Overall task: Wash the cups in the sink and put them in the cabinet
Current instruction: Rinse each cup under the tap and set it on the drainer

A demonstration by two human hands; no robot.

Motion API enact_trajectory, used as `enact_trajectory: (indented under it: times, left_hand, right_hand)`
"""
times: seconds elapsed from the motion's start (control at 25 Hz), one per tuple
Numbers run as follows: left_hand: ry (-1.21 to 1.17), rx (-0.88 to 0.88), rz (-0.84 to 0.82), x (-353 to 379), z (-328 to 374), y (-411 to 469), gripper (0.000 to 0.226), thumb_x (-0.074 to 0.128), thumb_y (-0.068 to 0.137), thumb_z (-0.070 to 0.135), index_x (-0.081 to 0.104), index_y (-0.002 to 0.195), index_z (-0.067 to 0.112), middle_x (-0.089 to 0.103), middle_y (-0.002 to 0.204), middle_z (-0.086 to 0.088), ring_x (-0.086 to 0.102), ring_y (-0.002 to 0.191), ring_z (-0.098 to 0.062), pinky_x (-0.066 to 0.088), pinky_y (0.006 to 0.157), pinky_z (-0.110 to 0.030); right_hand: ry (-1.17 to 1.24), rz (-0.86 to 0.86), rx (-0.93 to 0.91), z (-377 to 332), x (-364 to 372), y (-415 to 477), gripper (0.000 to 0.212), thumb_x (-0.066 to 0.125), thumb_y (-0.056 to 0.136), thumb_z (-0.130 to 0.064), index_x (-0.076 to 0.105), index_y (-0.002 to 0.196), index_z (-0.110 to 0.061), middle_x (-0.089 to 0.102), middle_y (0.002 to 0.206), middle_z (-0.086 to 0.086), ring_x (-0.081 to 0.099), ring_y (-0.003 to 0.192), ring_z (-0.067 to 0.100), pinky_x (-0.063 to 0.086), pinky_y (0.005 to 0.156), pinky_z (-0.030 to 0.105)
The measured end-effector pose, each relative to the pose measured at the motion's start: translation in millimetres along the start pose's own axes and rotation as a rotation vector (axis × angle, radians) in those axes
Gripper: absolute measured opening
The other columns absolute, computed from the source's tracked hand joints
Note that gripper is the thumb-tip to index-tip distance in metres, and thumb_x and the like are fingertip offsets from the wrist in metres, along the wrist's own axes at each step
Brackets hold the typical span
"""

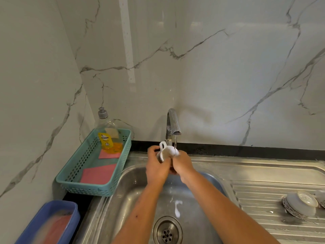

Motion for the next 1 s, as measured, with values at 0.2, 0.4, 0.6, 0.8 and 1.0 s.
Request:
enact_trajectory:
  times: [0.2,0.4,0.6,0.8,1.0]
  left_hand:
    - [-0.063,-0.164,-0.082,7,-18,1,0.036,0.042,0.086,0.008,0.059,0.11,0.029,0.064,0.107,-0.006,0.063,0.095,-0.026,0.058,0.078,-0.046]
    - [0.003,-0.224,-0.204,1,-5,10,0.022,0.039,0.093,0.011,0.057,0.104,0.018,0.064,0.099,-0.01,0.063,0.084,-0.024,0.056,0.064,-0.035]
    - [0.355,-0.216,-0.547,15,4,4,0.03,0.044,0.086,0.005,0.063,0.101,0.022,0.063,0.091,-0.001,0.059,0.082,-0.017,0.047,0.065,-0.027]
    - [0.059,-0.153,-0.407,16,0,4,0.027,0.047,0.091,0.013,0.057,0.114,0.025,0.063,0.106,-0.004,0.061,0.088,-0.017,0.052,0.066,-0.028]
    - [-0.064,-0.019,-0.13,14,12,0,0.026,0.041,0.094,0.015,0.061,0.088,0.029,0.066,0.093,-0.001,0.062,0.094,-0.021,0.051,0.083,-0.037]
  right_hand:
    - [-0.382,0.051,-0.258,-1,1,-4,0.038,0.049,0.087,-0.007,0.048,0.124,-0.015,0.061,0.111,0.008,0.062,0.096,0.025,0.057,0.079,0.043]
    - [-1.211,0.043,-1.442,-25,15,-63,0.022,0.051,0.089,-0.025,0.063,0.104,-0.015,0.061,0.109,0.0,0.052,0.11,0.024,0.047,0.092,0.037]
    - [-1.445,-0.212,-1.711,-10,11,-59,0.022,0.061,0.082,-0.011,0.061,0.101,-0.023,0.066,0.091,-0.009,0.059,0.091,0.016,0.038,0.089,0.036]
    - [-1.406,-0.059,-1.397,-29,7,-47,0.015,0.061,0.075,-0.015,0.066,0.088,-0.018,0.069,0.076,-0.005,0.065,0.072,0.014,0.048,0.08,0.035]
    - [-0.967,-0.026,-0.907,-24,22,-43,0.021,0.059,0.085,-0.012,0.065,0.104,-0.007,0.069,0.096,0.007,0.066,0.089,0.021,0.051,0.078,0.032]
Point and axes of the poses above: each hand's wrist, its own y-axis towards the middle knuckle, its own x-axis out of the palm, z = x × y, the point moved 8 cm from there along y, towards the middle knuckle
